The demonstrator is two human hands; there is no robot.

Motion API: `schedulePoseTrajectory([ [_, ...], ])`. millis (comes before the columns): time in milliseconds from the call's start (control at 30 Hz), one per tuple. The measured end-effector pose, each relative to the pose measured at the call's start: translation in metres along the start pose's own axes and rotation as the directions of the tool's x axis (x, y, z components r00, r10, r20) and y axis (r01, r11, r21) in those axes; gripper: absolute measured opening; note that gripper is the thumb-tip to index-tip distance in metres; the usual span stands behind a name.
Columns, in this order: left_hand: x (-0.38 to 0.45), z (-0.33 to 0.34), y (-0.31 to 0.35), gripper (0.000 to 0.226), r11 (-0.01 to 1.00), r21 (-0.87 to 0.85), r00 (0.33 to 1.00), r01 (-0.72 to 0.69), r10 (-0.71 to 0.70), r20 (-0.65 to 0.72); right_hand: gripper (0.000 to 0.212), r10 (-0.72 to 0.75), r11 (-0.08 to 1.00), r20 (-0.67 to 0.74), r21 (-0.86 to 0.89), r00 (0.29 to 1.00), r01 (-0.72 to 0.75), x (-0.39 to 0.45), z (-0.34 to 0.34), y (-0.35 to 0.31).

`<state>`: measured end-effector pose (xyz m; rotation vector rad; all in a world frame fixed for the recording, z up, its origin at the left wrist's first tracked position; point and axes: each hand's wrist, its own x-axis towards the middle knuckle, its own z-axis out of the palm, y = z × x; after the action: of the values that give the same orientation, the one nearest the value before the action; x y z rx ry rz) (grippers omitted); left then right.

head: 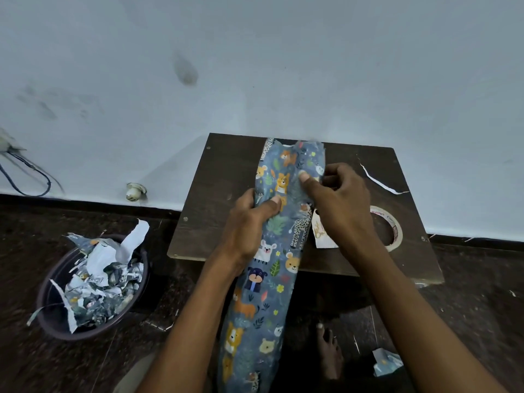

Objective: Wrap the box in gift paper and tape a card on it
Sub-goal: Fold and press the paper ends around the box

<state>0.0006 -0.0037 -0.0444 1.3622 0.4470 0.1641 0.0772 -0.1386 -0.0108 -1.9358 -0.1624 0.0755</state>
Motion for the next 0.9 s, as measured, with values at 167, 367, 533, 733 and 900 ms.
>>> schedulePoseTrajectory([
  [167, 0.001, -0.008, 0.001, 0.036, 0.997, 0.082, 0.999, -0.001, -0.003, 0.048, 0.031, 0.056, 0.986, -0.003, 0.159, 0.998, -0.055, 0.016, -0.01, 0.001],
  [367, -0.002, -0.013, 0.005, 0.042, 0.995, 0.102, 0.991, 0.019, -0.032, 0.13, 0.011, 0.005, 0.956, 0.041, 0.292, 0.999, -0.017, 0.029, -0.029, -0.002],
  [533, -0.007, -0.013, 0.007, 0.073, 0.964, 0.266, 0.97, -0.009, -0.056, 0.235, 0.012, -0.037, 0.978, 0.134, 0.209, 0.99, 0.008, 0.038, -0.038, 0.004],
  [733, -0.007, -0.017, 0.012, 0.073, 0.947, 0.318, 0.946, -0.042, -0.065, 0.318, 0.013, 0.047, 0.949, 0.216, 0.296, 0.975, -0.111, 0.047, -0.048, 0.009],
  [900, -0.01, -0.013, 0.016, 0.052, 0.985, 0.172, 0.951, 0.002, -0.055, 0.305, 0.016, 0.086, 0.91, 0.247, 0.375, 0.965, -0.177, 0.05, -0.045, 0.014],
])
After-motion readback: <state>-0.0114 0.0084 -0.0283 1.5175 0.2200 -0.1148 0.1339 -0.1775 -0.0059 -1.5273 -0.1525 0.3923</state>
